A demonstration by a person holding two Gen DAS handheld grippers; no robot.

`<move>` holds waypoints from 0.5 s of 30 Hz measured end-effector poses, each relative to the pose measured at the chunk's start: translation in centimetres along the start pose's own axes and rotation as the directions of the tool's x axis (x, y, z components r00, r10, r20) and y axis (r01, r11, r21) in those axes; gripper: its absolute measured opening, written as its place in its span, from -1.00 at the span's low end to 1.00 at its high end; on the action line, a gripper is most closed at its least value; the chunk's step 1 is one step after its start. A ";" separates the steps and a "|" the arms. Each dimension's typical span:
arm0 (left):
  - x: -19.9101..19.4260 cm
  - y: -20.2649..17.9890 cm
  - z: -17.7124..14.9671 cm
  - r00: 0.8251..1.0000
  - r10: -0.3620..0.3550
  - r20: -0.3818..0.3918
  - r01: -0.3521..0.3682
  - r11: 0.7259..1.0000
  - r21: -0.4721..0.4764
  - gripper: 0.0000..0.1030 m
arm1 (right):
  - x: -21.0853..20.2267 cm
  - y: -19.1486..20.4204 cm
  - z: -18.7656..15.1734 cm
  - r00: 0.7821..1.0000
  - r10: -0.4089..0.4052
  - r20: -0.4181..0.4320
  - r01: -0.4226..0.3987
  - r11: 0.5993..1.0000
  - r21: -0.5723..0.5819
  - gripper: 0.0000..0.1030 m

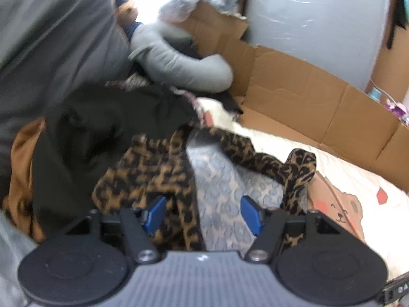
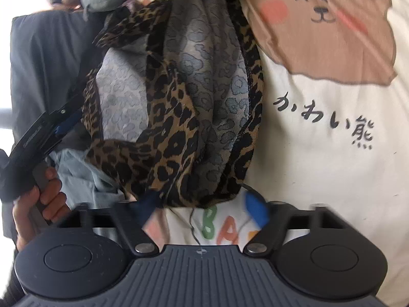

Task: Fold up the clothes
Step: 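Lift the leopard garment with the left gripper while the right gripper grasps its other edge, then pull the leopard garment out of the pile with both grippers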

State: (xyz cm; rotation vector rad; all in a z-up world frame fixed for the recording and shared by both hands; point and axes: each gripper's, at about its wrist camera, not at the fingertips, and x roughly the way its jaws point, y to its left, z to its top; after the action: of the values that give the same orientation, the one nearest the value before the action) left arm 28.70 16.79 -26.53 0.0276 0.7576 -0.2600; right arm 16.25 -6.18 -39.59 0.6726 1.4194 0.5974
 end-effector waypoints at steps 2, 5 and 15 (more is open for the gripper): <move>0.6 -0.2 0.7 1.000 0.007 0.020 -0.008 0.999 0.031 0.31 | 0.1 0.5 0.1 1.000 -0.007 0.001 0.007 1.000 -0.020 -0.55; 1.8 -0.1 2.0 1.000 0.015 0.025 -0.017 0.999 0.048 0.31 | -0.5 1.3 0.0 0.999 -0.030 0.024 0.031 0.996 -0.079 -0.96; 5.4 -0.3 6.3 0.999 0.035 0.035 -0.038 0.996 0.083 0.32 | -3.3 0.2 -0.1 0.990 -0.114 0.077 0.123 0.986 -0.115 -0.98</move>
State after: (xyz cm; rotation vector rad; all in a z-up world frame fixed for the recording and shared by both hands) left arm 36.65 14.50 -25.60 0.1158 0.7119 -0.2563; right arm 15.91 -8.47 -37.21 0.5061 1.3374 0.5549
